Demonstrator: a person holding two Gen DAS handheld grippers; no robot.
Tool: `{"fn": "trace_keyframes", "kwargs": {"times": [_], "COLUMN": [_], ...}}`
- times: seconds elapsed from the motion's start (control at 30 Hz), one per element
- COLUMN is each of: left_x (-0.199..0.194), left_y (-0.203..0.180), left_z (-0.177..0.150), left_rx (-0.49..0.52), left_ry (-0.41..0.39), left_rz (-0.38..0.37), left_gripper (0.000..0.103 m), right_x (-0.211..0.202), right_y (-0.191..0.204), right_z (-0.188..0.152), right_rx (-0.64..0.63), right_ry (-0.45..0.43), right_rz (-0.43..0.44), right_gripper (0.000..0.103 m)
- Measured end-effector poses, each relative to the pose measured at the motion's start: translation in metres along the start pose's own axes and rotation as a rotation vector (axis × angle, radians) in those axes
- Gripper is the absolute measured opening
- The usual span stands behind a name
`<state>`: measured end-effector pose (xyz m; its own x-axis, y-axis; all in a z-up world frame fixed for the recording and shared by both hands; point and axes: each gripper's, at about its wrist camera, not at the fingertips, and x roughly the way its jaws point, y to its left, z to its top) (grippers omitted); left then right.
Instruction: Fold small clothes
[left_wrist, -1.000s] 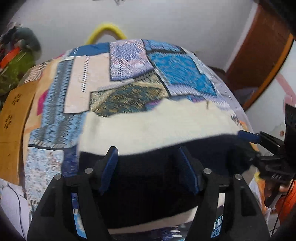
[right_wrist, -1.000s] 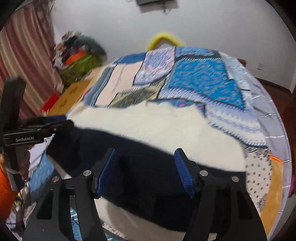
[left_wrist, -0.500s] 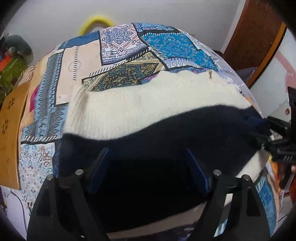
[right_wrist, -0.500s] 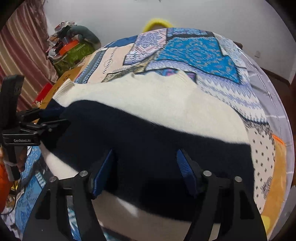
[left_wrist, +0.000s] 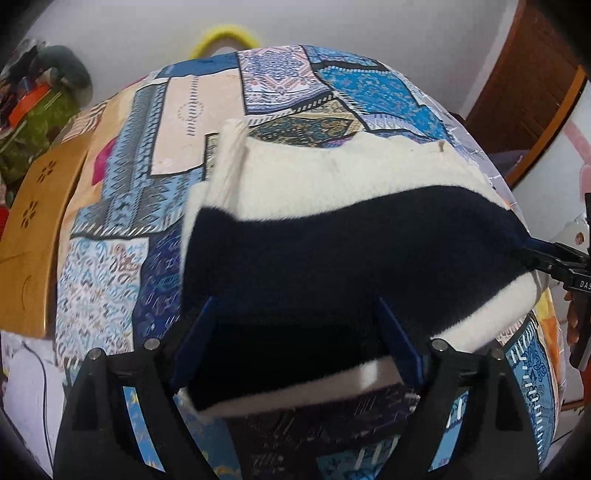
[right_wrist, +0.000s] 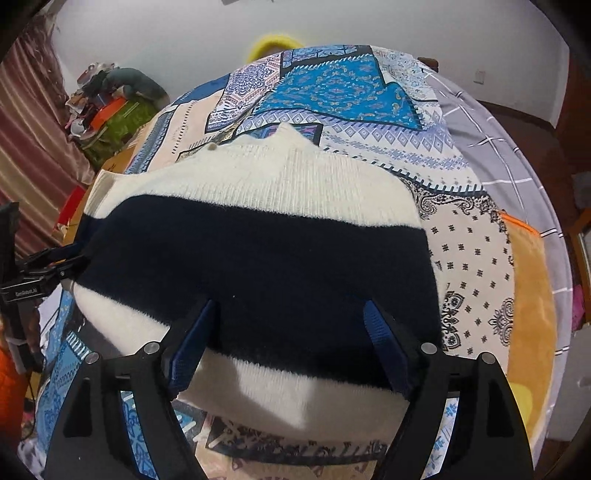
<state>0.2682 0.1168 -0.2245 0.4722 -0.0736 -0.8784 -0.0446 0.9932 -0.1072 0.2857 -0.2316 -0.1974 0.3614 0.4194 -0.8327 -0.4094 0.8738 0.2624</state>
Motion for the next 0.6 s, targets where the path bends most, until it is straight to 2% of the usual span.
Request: {"fn": "trace_keyframes", "kwargs": {"times": [0.2,0.37,0.43,0.6], "left_x": [-0.021,-0.028,-0.026,-0.025], "left_y": [0.015,0.039,0.041,0.039], "left_z": [-0.012,-0.029,-0.034,-0.047], "left_rx": [-0.103,-0.294,-0.321,-0.333], "left_ry": [-0.020,0.018,0.038,0.061], "left_rz": [0.031,-0.097,-0.130,-0.134], "left_gripper": [0.087,0.087,0.087,0.087], "right_x": [-0.010,-0.013,-0.009,0.004], "right_y": [0.014,0.040,0.050,0.070], "right_z": [0.002,0.006,0.009,0.009], "right_rx": [-0.040,-0.097,-0.122,-0.162], "right_ry": [-0.020,-0.043,-0.037,-0.021], "right_rz": [-0.012,0.019,0.029,0.040], "right_gripper": [0.079,0.080,0.080,0.080]}}
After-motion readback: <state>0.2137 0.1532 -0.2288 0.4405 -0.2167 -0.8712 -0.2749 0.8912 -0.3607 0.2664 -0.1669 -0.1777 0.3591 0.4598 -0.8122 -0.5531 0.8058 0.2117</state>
